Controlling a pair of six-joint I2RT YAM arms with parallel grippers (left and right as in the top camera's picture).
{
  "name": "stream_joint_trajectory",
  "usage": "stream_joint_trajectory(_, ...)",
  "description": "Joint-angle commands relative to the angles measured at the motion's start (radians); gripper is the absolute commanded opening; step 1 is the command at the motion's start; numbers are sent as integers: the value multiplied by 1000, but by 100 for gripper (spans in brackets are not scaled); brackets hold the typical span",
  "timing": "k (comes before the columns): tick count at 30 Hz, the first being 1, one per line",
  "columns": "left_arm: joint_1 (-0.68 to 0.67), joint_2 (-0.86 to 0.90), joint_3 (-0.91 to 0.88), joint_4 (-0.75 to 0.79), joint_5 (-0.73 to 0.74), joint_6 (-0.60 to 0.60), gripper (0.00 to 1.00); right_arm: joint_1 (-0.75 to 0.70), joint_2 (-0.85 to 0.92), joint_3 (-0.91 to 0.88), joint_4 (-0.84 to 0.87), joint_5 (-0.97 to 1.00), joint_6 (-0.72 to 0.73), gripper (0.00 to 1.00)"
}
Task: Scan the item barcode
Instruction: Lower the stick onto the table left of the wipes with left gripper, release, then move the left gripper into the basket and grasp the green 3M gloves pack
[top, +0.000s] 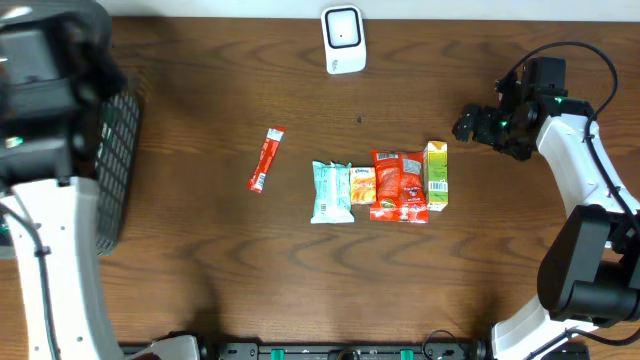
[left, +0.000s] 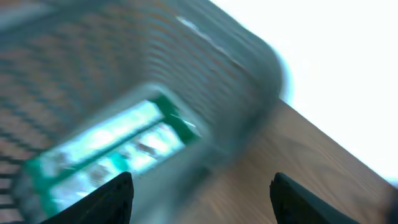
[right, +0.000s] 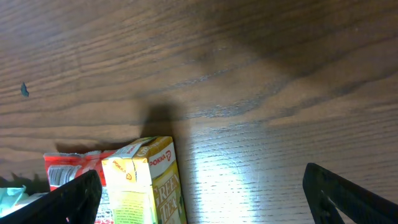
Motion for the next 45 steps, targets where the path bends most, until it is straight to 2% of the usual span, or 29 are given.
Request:
stream_joint_trajectory(1, 130, 44, 10, 3, -49, 84, 72, -3, -27, -6, -3, 5, -8, 99)
stream_joint_trajectory(4, 214, 97, 10, 3, -47, 135, 72, -3, -27, -6, -3, 5, -8, 99)
stream_joint_trajectory(7, 277, 172, 9, 2, -37, 242, 72, -2, -27, -6, -3, 5, -8, 99)
stream_joint_trajectory(12, 317, 297, 9, -26, -37, 406, 84, -3, -27, -6, -3, 5, -8, 99)
stream_joint_trajectory(13, 322, 356, 8, -43, -37, 478, 86, -2, -27, -6, -3, 5, -8, 99)
stream_joint_trajectory(15, 323, 405, 8, -50, -37, 516, 90, -3, -27, -6, -3, 5, -8, 99)
stream_joint_trajectory(18, 323, 463, 8, -52, -19, 521, 91, -3, -27, -6, -3, 5, -8, 99)
stream_joint_trajectory(22, 323, 529, 7, -62, 76, 574, 91, -3, -27, -6, -3, 5, -8, 99)
stream_joint_trajectory(35, 323, 733, 5, -88, 77, 579, 93, -3, -27, -6, -3, 5, -7, 99)
stream_joint_trajectory(45, 338, 756, -38, -41, 71, 573, 91, -3, -27, -6, -3, 5, -8, 99)
